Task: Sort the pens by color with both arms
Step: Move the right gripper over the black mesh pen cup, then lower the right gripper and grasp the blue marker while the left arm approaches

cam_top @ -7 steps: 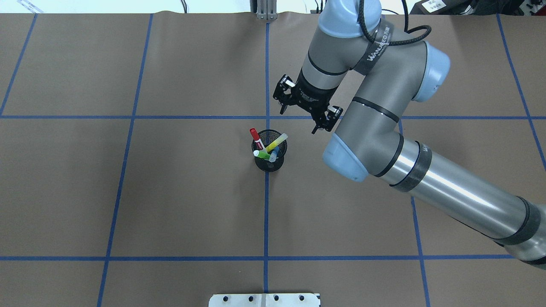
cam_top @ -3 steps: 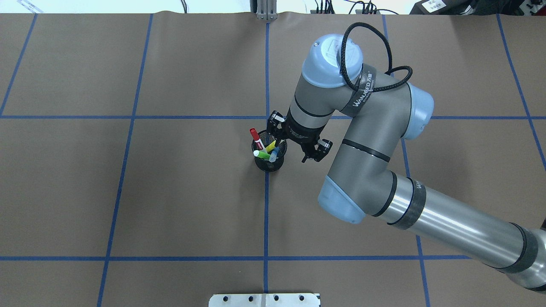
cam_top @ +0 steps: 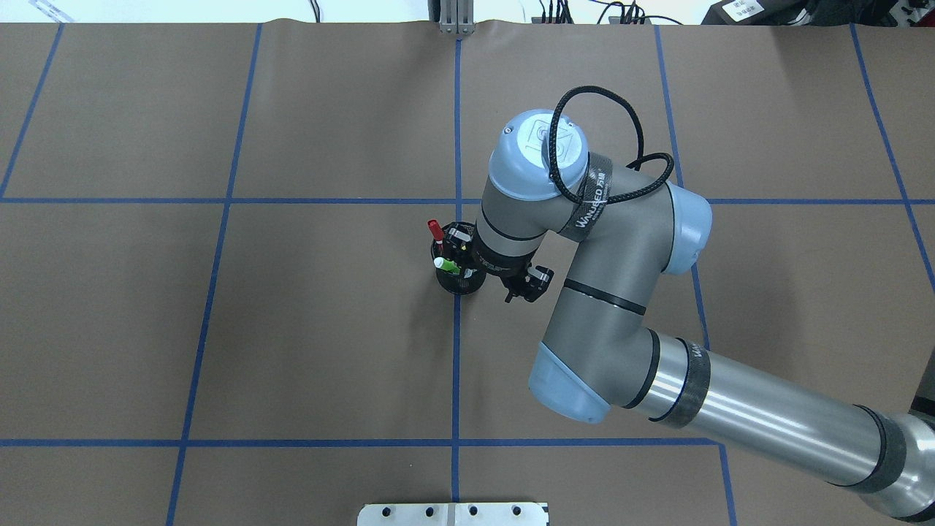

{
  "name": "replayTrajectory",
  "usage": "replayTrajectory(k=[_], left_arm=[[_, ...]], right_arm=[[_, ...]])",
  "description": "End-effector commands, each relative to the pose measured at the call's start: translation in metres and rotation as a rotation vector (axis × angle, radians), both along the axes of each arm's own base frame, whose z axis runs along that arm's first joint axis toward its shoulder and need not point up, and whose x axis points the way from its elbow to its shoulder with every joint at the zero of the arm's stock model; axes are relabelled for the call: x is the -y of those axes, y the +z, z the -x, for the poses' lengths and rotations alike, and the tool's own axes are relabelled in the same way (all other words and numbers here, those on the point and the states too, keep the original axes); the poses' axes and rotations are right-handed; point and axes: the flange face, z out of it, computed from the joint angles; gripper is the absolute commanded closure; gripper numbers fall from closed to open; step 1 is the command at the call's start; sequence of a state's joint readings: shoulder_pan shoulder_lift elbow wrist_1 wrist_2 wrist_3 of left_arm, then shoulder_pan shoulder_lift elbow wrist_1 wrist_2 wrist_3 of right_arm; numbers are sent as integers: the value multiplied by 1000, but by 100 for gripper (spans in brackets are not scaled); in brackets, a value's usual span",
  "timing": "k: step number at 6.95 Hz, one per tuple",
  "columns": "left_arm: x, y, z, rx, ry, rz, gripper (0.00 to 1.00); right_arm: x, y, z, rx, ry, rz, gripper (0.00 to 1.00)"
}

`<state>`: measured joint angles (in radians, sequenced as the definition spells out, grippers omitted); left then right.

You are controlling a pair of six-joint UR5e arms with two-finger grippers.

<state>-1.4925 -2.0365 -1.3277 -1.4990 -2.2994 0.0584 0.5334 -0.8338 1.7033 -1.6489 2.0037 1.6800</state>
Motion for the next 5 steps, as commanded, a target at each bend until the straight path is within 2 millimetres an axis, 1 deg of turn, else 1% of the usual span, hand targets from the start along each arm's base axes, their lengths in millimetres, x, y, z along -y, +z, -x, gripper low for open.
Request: replayTrajectory(k=[1, 2, 4, 5], left_arm=[[0, 2, -1, 2, 5, -3, 0], [-1, 2, -1, 0, 7, -6, 0], [0, 10, -1, 1, -3, 24, 0], [0, 11, -2, 1, -4, 31, 0]], right_arm=[[-1, -7, 4, 6, -5, -14, 26], [0, -6, 7, 15, -7, -21, 26], [10, 6, 23, 43, -11, -46, 27], [13, 7, 24, 38, -19, -56, 29]])
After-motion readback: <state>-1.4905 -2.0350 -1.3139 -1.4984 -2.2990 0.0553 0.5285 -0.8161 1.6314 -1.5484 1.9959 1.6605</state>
